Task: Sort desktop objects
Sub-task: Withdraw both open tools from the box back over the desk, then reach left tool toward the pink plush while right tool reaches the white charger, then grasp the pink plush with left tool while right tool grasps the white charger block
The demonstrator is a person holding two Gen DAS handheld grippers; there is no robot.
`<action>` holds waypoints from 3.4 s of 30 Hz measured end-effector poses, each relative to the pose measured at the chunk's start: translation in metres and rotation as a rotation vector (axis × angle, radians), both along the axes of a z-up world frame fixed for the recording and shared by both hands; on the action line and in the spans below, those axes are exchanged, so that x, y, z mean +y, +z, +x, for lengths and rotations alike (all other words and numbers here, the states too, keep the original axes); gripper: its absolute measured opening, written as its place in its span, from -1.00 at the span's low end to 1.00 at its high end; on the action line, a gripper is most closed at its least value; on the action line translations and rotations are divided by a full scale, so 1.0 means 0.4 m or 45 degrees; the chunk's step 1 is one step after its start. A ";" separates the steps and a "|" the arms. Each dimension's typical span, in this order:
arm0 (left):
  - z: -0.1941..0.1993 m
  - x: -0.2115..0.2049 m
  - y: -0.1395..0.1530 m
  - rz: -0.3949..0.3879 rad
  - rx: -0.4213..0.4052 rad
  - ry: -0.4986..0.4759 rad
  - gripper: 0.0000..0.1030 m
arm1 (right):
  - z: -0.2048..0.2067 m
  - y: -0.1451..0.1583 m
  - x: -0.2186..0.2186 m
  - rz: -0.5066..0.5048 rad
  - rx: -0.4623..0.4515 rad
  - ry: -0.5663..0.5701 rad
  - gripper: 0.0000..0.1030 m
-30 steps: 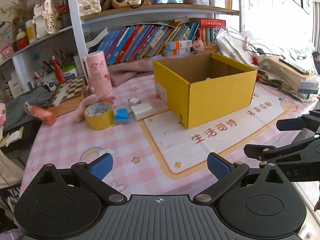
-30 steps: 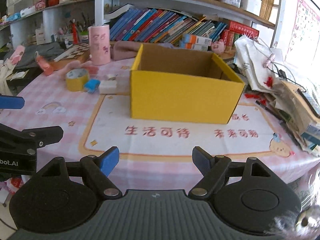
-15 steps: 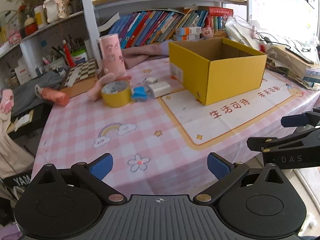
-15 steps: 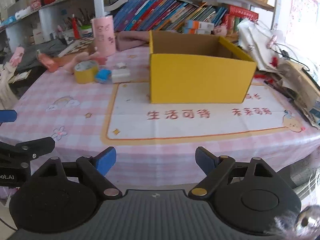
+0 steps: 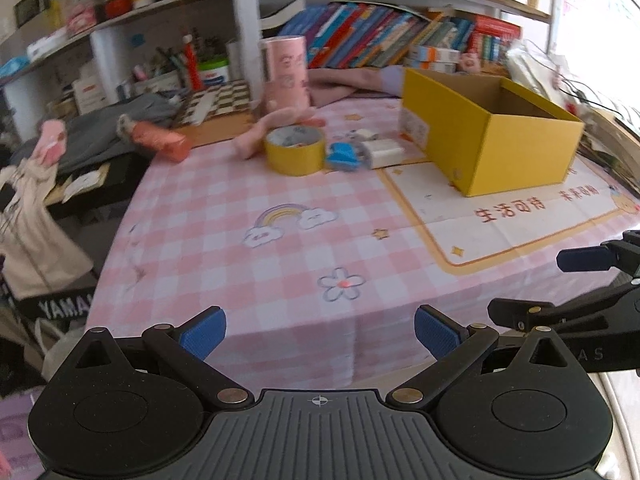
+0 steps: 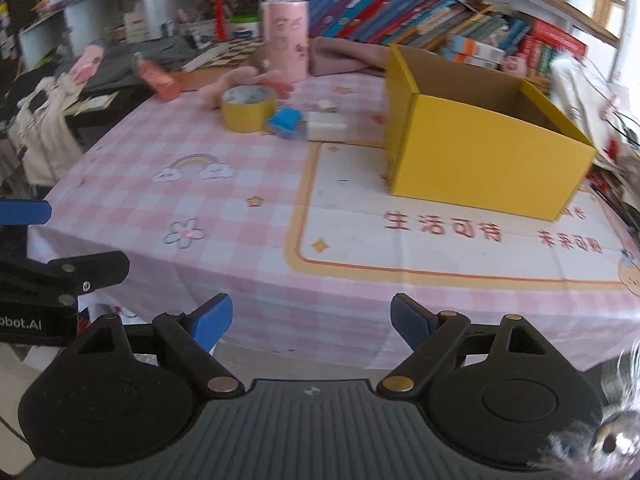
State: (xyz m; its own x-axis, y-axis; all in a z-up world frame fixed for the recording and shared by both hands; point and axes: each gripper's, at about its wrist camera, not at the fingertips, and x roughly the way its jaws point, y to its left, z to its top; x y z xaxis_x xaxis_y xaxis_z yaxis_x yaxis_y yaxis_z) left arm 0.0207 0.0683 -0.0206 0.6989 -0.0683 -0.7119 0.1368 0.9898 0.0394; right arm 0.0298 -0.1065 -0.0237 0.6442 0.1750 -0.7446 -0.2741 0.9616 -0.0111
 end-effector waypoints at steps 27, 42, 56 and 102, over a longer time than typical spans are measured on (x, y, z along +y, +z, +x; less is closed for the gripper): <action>0.115 0.072 0.005 -0.056 -0.060 0.181 0.98 | 0.126 0.010 0.107 -0.023 -0.042 0.154 0.59; 0.319 0.063 0.001 -0.034 -0.042 0.196 0.98 | 0.352 -0.006 0.113 0.000 -0.086 0.112 0.39; 0.552 0.039 -0.008 0.000 -0.039 0.157 0.98 | 0.543 -0.058 0.129 -0.081 -0.182 0.030 0.24; 0.675 0.113 0.016 -0.187 -0.066 0.161 -0.92 | 0.627 -0.090 0.119 0.037 -0.030 -0.035 0.08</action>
